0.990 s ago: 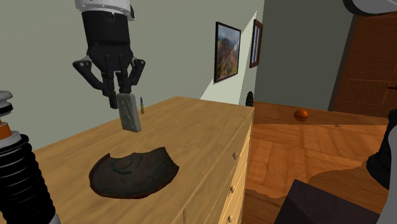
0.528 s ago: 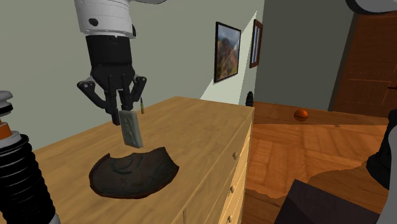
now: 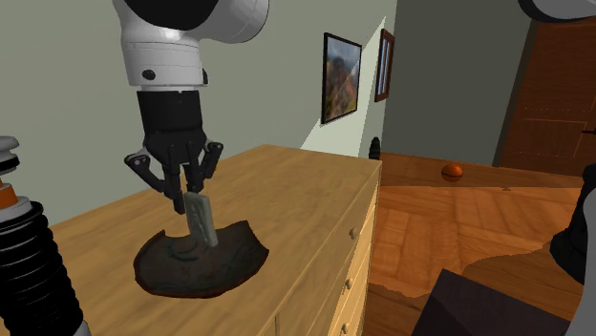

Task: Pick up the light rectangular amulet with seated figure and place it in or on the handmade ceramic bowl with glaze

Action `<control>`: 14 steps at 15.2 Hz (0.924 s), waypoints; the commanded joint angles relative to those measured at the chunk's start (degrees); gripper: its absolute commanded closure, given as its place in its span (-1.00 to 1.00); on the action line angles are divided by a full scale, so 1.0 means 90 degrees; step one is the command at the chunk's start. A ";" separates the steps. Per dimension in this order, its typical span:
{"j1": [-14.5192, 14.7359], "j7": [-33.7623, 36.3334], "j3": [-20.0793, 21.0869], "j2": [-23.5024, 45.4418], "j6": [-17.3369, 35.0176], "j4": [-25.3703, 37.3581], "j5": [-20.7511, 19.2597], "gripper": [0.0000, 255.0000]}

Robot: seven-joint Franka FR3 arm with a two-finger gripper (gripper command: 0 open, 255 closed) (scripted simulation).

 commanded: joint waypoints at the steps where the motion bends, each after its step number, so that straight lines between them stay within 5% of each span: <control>1: -0.0001 0.0000 -0.0002 0.0011 0.0106 -0.0091 -0.0003 1.00; 8: -0.0001 0.0000 -0.0002 0.0012 0.0105 -0.0090 -0.0004 1.00; 9: -0.0001 0.0000 -0.0002 0.0012 0.0105 -0.0090 -0.0004 -1.00; 14: -0.0001 0.0000 -0.0002 0.0012 0.0105 -0.0090 -0.0004 -1.00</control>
